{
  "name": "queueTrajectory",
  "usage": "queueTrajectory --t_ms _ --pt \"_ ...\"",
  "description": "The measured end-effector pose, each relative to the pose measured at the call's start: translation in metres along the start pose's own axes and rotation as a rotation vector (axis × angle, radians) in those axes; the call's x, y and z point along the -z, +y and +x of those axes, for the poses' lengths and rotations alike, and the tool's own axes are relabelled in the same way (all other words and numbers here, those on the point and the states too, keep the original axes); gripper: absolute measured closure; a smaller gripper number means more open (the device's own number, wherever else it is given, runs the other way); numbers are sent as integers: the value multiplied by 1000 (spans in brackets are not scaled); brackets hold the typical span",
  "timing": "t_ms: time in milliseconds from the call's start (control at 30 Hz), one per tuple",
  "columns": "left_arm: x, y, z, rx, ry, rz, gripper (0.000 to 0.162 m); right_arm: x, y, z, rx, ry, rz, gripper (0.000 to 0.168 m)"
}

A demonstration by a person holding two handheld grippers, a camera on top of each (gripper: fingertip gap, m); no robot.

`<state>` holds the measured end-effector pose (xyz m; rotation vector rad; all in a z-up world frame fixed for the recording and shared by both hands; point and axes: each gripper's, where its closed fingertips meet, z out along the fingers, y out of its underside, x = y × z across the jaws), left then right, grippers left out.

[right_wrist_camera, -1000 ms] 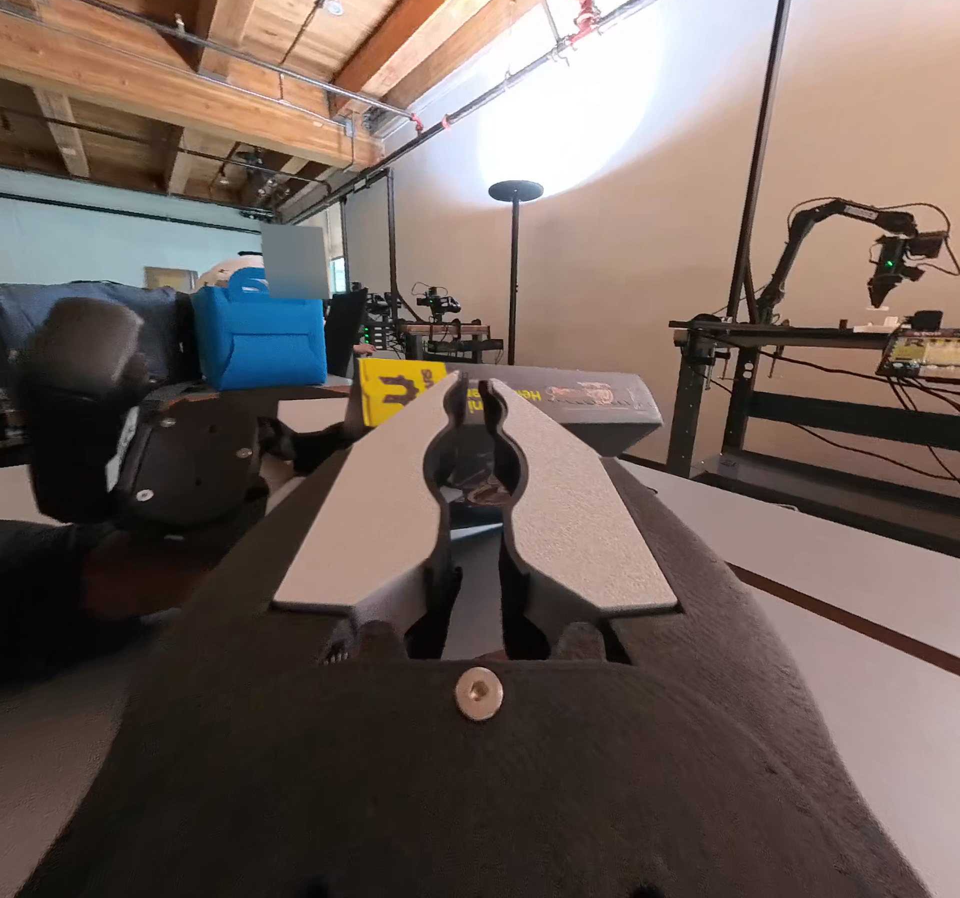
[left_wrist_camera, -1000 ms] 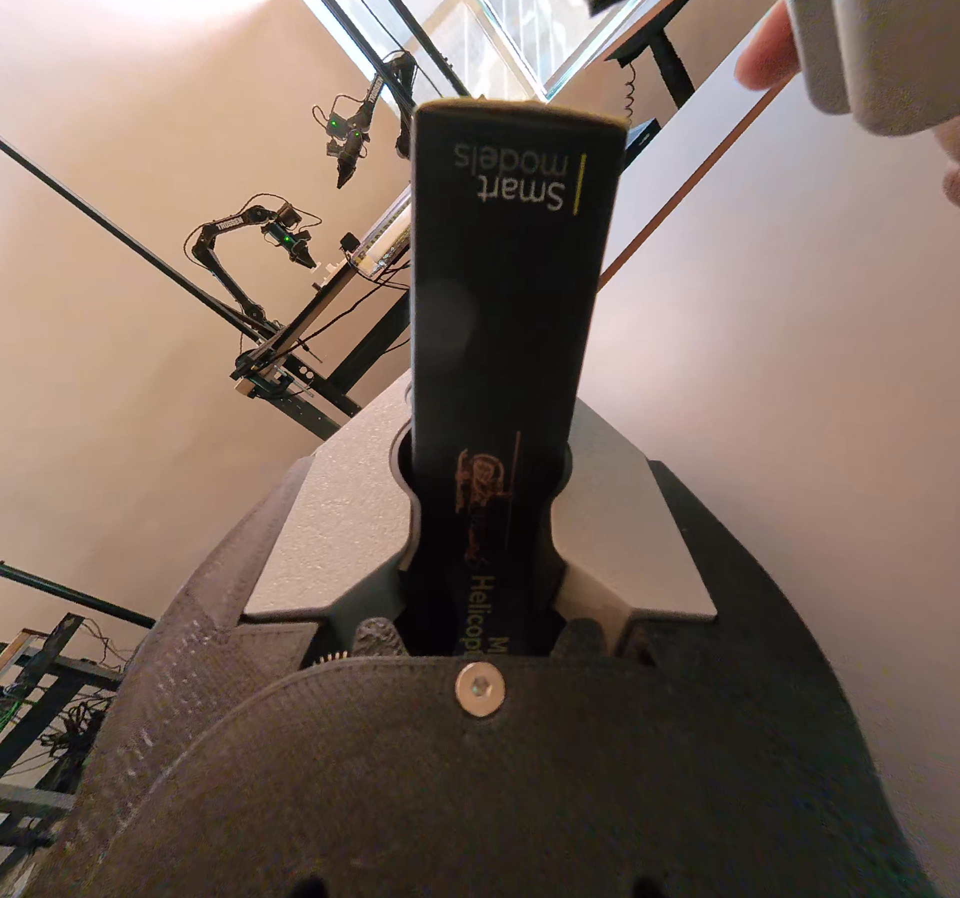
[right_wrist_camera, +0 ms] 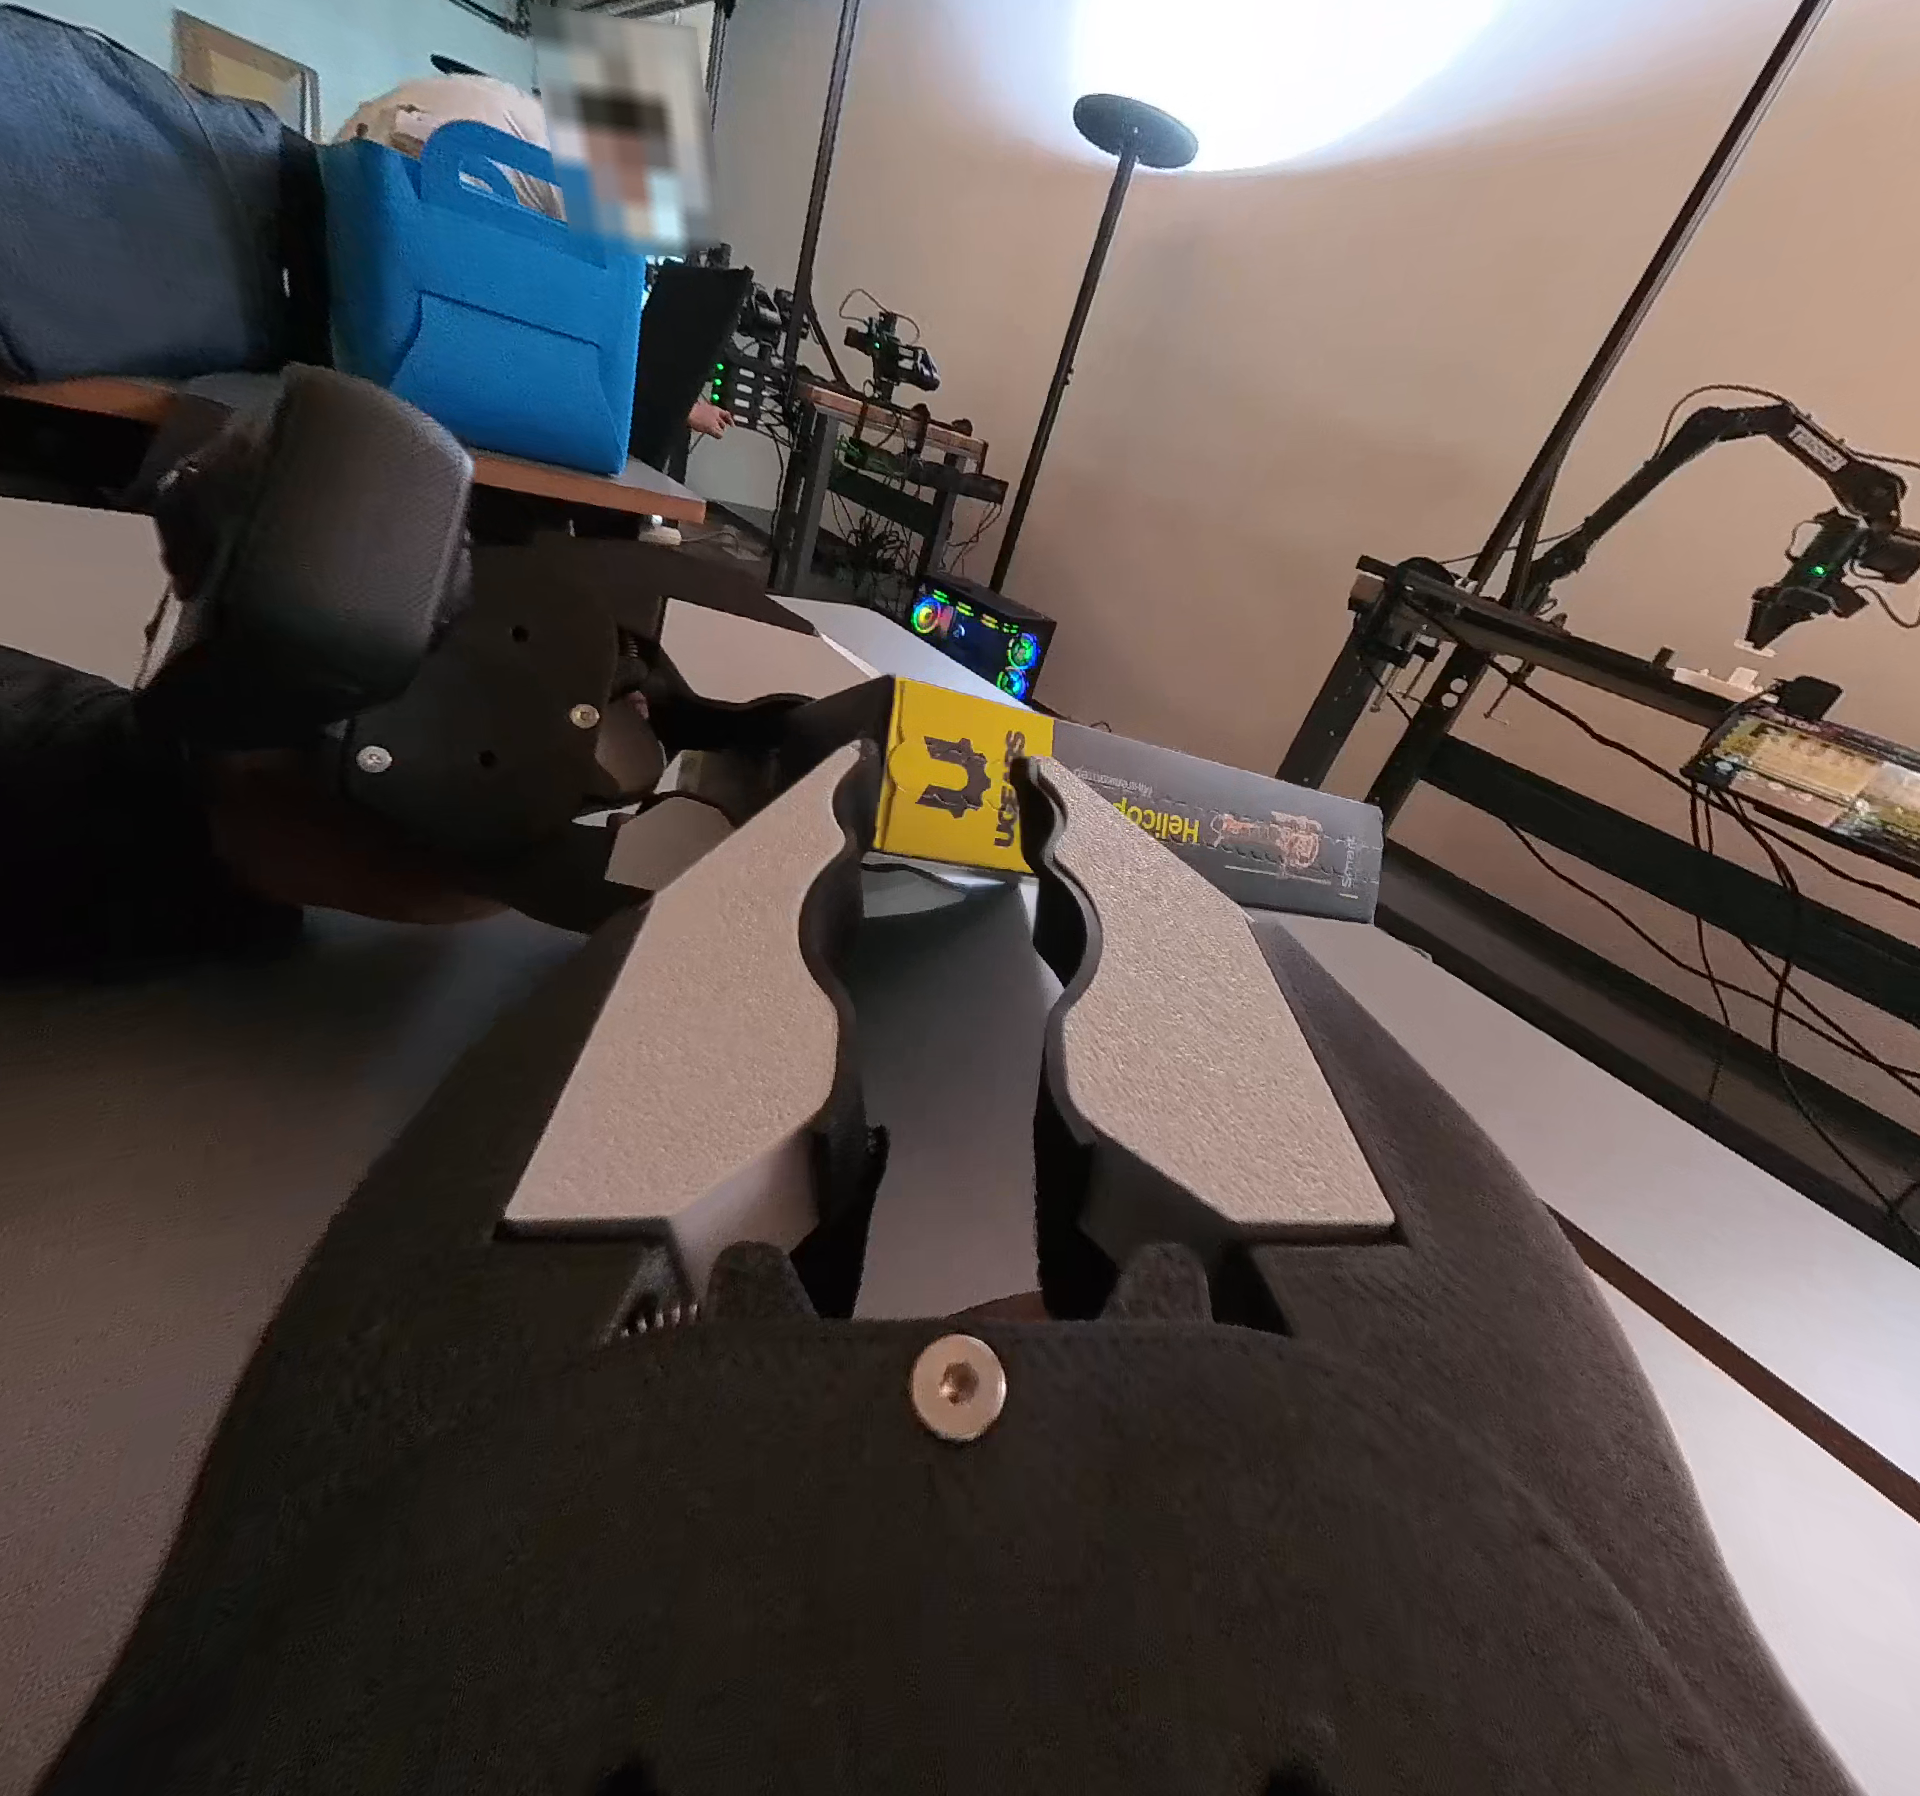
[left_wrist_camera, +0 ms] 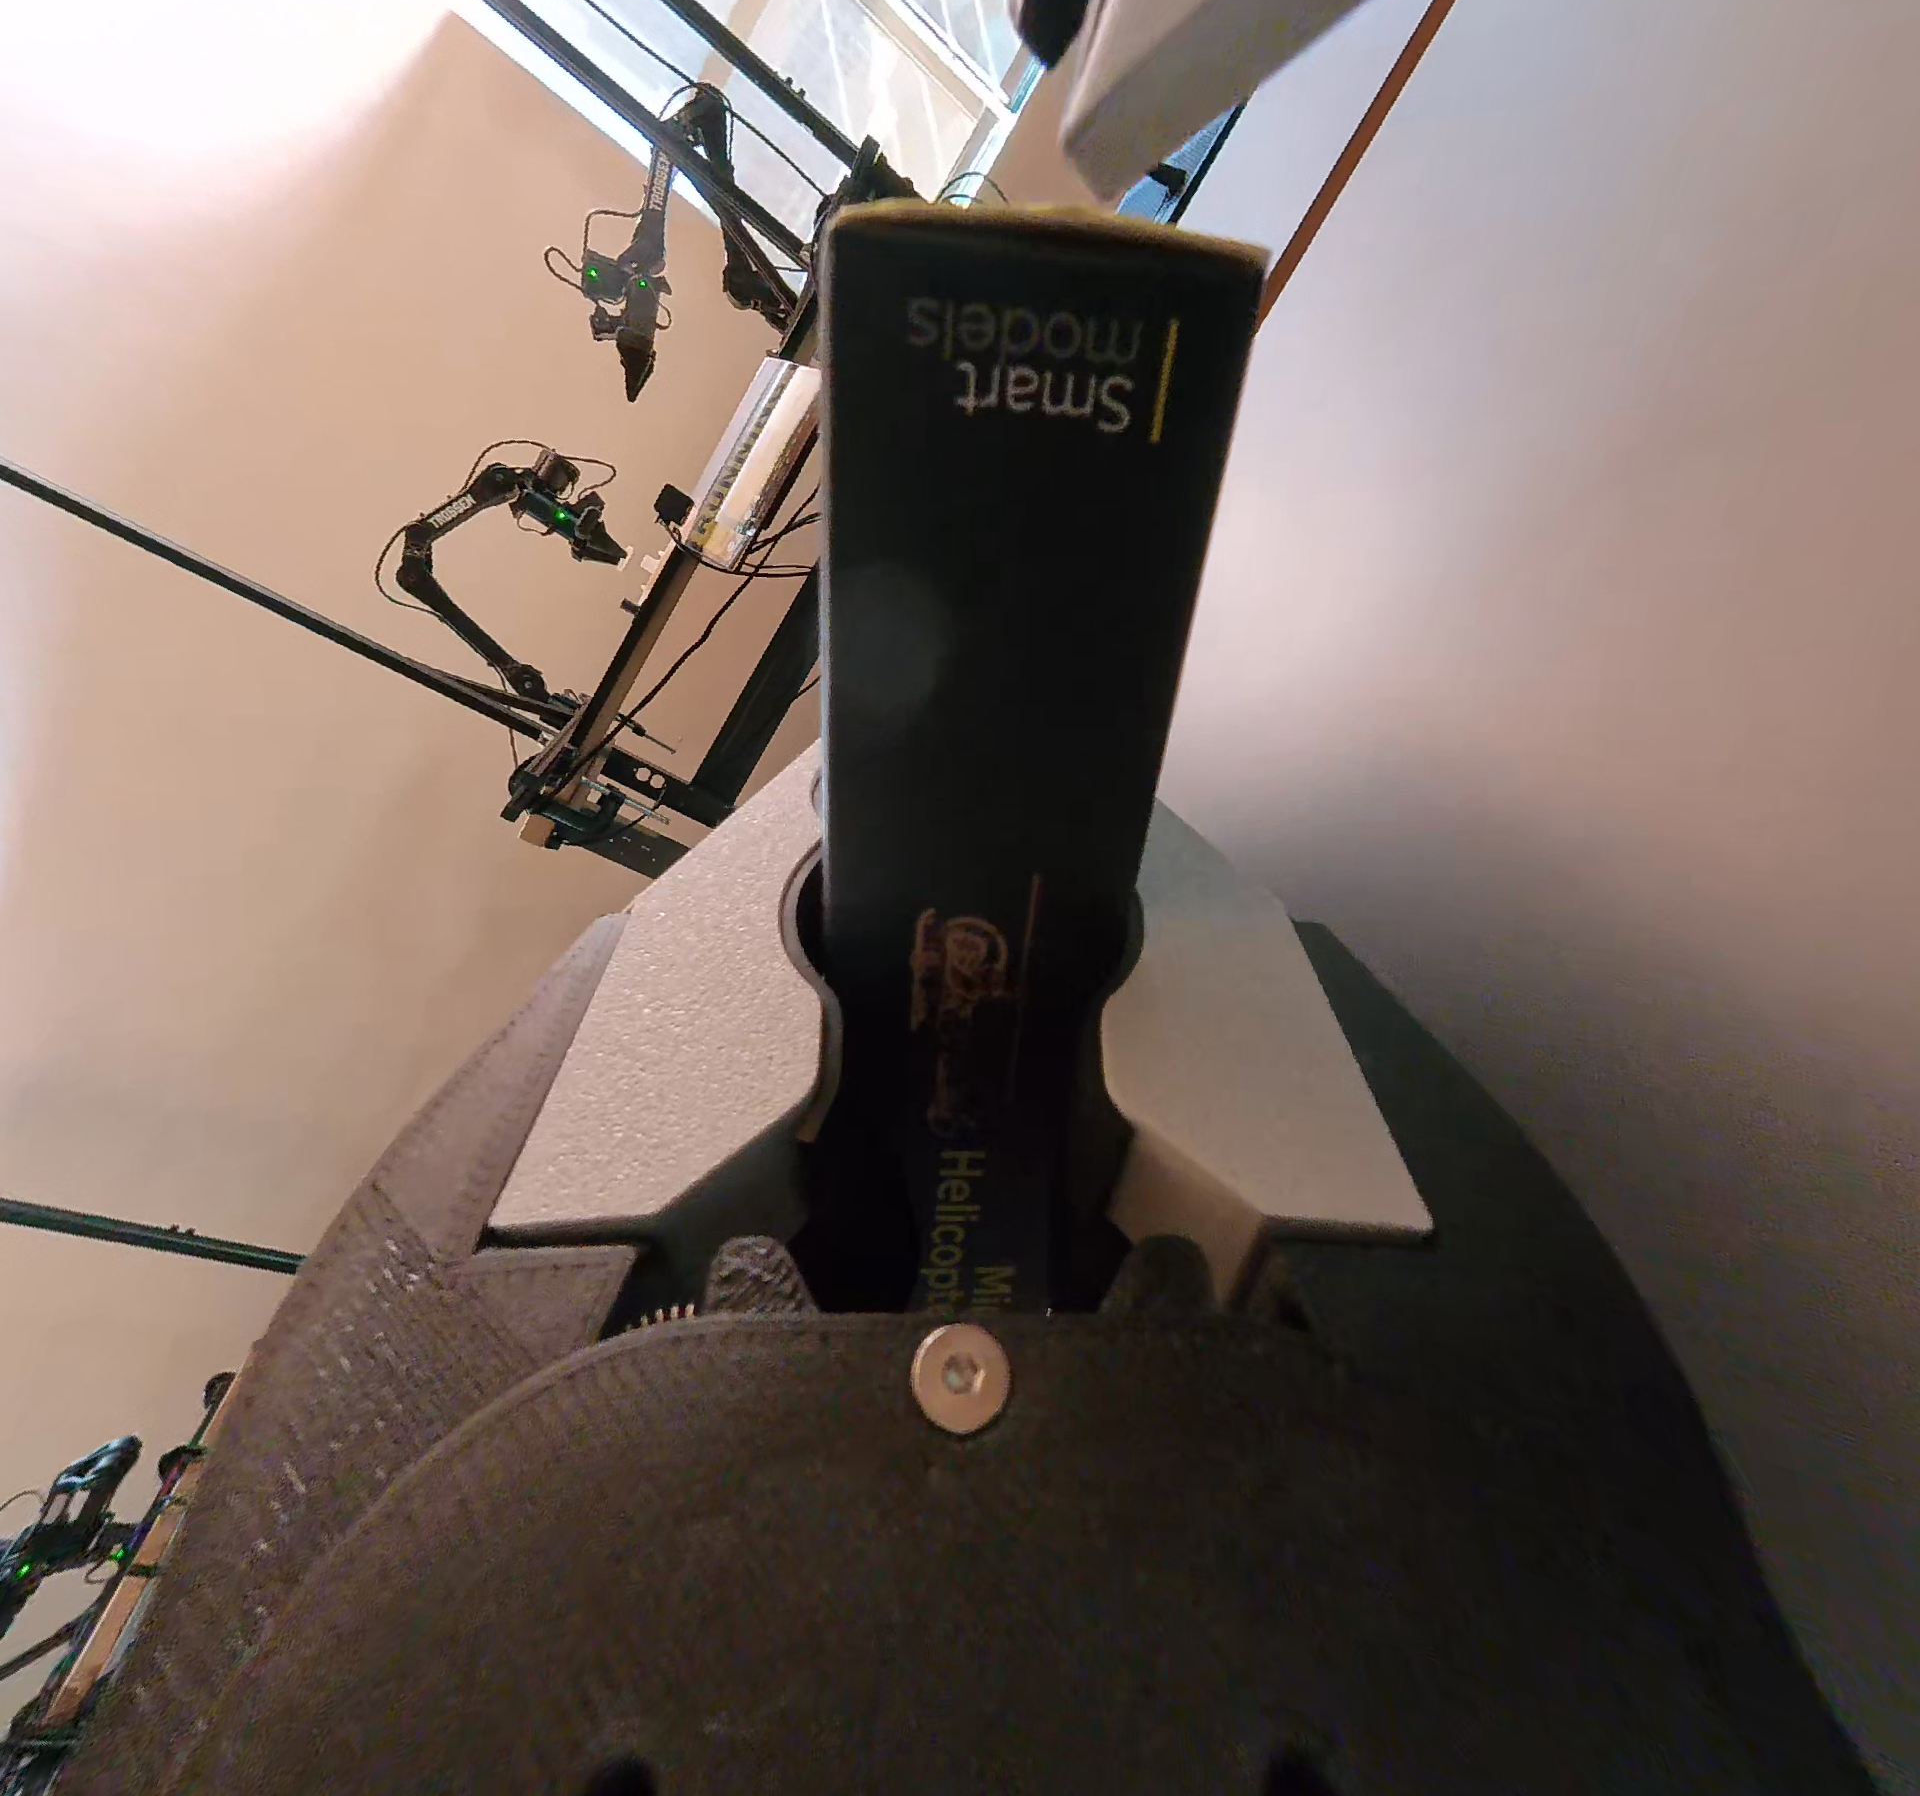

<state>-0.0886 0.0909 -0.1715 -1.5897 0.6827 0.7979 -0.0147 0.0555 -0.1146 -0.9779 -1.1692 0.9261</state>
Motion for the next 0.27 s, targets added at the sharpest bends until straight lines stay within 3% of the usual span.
queueTrajectory --t_ms 267 --pt "1 0 1 -12 8 4 120 2 6 2 63 -2 -36 141"
